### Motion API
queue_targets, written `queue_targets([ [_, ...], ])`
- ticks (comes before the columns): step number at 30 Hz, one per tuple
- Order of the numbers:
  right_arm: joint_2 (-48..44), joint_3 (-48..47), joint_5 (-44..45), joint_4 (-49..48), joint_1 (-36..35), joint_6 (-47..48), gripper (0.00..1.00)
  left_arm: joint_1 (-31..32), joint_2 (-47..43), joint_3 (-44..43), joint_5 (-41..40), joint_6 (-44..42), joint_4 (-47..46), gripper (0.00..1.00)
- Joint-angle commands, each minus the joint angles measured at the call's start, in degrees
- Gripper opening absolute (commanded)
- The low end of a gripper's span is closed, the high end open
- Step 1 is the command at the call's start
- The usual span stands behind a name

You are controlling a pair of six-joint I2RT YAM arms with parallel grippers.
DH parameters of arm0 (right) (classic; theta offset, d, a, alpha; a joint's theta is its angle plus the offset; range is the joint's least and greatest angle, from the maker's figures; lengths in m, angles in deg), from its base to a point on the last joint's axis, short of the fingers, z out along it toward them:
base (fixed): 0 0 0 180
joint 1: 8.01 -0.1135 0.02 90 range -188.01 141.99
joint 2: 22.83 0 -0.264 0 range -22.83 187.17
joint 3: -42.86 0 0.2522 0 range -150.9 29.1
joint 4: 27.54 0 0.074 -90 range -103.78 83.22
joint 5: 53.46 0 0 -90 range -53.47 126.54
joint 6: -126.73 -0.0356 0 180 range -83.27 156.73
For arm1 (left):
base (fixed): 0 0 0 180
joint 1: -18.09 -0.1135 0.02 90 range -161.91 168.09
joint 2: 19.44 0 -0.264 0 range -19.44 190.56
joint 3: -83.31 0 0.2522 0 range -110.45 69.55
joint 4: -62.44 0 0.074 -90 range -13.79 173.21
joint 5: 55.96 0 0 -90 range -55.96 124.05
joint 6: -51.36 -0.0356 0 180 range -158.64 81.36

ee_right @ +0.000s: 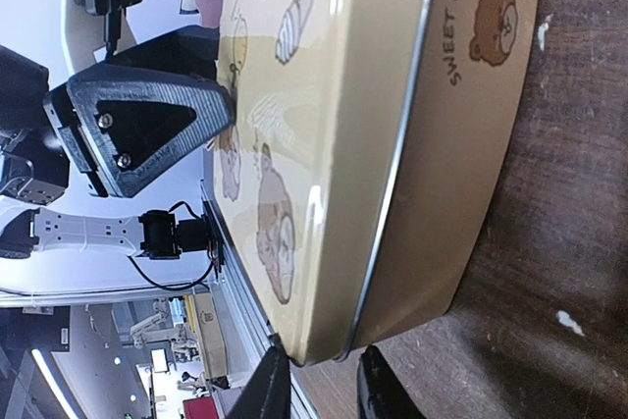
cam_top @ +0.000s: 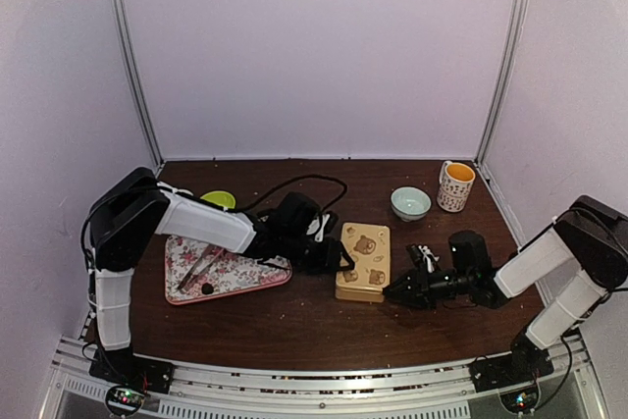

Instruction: Pack the chocolate

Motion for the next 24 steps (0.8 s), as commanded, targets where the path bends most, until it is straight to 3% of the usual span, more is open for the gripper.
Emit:
queue_targets([
  [1,3.9,1.2,4.7,-0.1,-0.8,1.1,0.23,2.2,2.4,-1.0,0.7,-0.2,1.2,0.51],
  [9,1.8,1.0,6.3,0.8,-0.8,1.6,0.19,2.2,2.4,-2.1,0.1,-1.6,3.7,0.51],
  [17,-14.0,-7.4,14.3,31.6,-0.8,16.3,0.39,2.1,1.5,-8.4,-4.1,-6.6,12.6,0.52],
  [24,-20.3,-14.5,17.0,43.4,-1.0,24.2,0.35,2.2,-4.9,-9.7,-10.3,-10.3,18.8,0.52],
])
